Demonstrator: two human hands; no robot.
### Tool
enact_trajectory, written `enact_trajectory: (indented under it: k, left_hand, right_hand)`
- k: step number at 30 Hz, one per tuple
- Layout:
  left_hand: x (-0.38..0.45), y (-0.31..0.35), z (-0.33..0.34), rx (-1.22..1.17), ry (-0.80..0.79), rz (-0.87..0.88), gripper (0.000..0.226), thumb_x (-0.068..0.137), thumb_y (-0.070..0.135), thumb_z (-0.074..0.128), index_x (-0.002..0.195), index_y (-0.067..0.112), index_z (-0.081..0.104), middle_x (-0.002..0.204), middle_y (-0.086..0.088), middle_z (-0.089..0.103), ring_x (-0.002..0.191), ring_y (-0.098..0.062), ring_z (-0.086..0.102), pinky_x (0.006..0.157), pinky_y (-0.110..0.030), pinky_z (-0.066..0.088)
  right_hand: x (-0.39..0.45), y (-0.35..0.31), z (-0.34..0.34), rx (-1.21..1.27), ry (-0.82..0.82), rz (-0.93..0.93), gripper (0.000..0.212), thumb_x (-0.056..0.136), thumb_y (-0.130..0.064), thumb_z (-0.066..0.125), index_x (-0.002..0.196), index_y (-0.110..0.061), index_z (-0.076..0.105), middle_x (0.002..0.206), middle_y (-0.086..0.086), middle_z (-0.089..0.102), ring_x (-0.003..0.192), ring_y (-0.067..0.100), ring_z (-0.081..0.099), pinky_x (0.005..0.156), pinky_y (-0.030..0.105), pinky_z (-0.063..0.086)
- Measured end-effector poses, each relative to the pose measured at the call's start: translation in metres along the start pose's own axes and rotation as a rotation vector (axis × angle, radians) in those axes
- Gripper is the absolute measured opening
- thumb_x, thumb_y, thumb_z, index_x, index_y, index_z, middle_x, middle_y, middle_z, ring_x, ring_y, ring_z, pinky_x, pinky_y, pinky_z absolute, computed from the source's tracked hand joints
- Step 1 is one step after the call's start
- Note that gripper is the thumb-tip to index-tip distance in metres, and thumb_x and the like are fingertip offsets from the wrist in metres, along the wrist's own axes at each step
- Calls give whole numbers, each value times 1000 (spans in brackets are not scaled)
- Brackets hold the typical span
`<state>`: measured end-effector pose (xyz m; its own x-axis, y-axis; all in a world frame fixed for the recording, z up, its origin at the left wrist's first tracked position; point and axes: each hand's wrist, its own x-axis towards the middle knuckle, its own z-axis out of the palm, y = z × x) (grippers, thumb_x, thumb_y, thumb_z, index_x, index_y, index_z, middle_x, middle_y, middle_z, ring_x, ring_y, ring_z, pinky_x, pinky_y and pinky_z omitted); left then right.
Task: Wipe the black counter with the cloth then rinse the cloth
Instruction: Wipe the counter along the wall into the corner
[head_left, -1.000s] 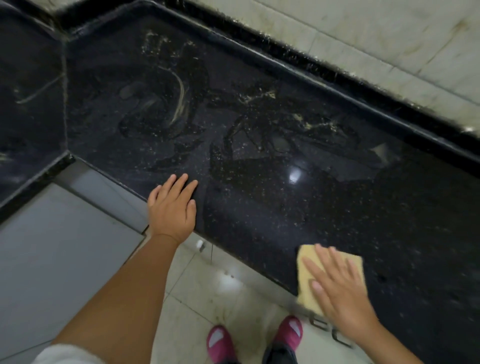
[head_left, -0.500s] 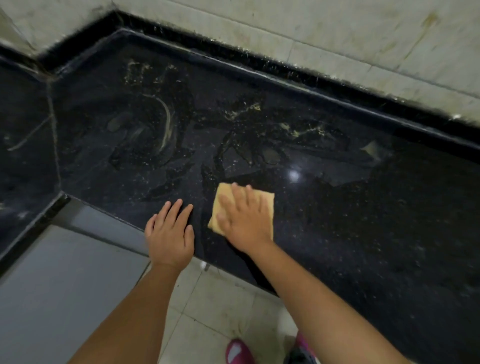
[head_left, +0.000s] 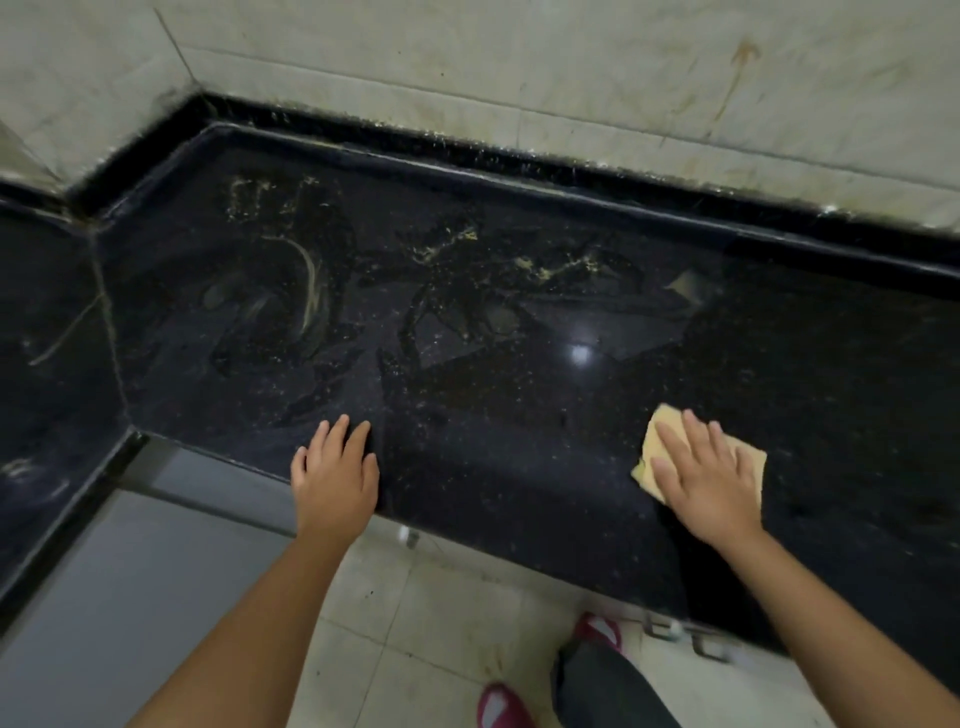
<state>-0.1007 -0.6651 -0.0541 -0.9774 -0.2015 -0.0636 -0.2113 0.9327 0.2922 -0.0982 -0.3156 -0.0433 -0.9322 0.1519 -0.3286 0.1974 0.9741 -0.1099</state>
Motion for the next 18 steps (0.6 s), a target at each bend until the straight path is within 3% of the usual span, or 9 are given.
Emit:
enact_trajectory:
  k: [3, 6, 10, 13, 15, 17, 18]
  left_hand:
    - [-4, 24, -8, -9, 6, 21, 42, 96, 18, 42, 138, 15, 40, 150, -4, 29, 141, -20, 16, 112, -44, 10]
    - [-9, 54, -18, 54, -55, 118, 44, 96, 22, 41, 140, 19, 37, 152, -1, 23, 142, -18, 10, 113, -41, 10]
    - [2, 82, -19, 56, -59, 173, 41, 91, 15, 52, 132, 13, 50, 147, -10, 34, 139, -27, 22, 109, -48, 22]
    - [18, 99, -9, 1, 19, 138, 36, 85, 8, 60, 121, 7, 59, 142, -19, 39, 135, -37, 29, 101, -55, 31]
    - [28, 116, 2, -37, -2, 93, 38, 89, 11, 56, 126, 8, 55, 147, -16, 31, 139, -33, 20, 105, -51, 26]
    - [37, 131, 17, -63, 4, 119, 39, 90, 12, 54, 129, 8, 52, 148, -15, 30, 139, -31, 19, 106, -51, 25]
    - [41, 138, 24, -73, 7, 136, 39, 91, 12, 53, 129, 8, 52, 147, -15, 31, 139, -31, 20, 107, -51, 25]
  right_hand:
    - [63, -37, -22, 131, 30, 116, 50, 99, -40, 21, 147, -30, 11, 157, -3, -7, 144, 24, -9, 115, 45, -2]
    - [111, -90, -30, 171, -33, 67, 50, 99, -38, 18, 147, -29, 5, 157, -2, -11, 143, 26, -13, 115, 47, -5]
    - [114, -141, -20, 97, -11, -275, 48, 99, -36, 22, 146, -30, 15, 157, -2, -1, 144, 27, -5, 114, 47, 2]
    - [97, -121, -17, -7, -83, -535, 47, 99, -38, 24, 145, -32, 19, 158, -4, 0, 145, 23, -4, 115, 45, 2]
    - [86, -76, -12, -75, -69, -684, 45, 95, -41, 28, 139, -33, 36, 155, -1, 20, 143, 24, 18, 113, 48, 19]
    - [83, -19, -11, -141, -36, -546, 45, 88, -45, 29, 121, -35, 57, 134, -1, 55, 121, 24, 54, 91, 46, 48]
    - [86, 10, -17, -150, -22, -432, 46, 88, -47, 25, 119, -36, 57, 128, -2, 60, 114, 24, 60, 83, 45, 51]
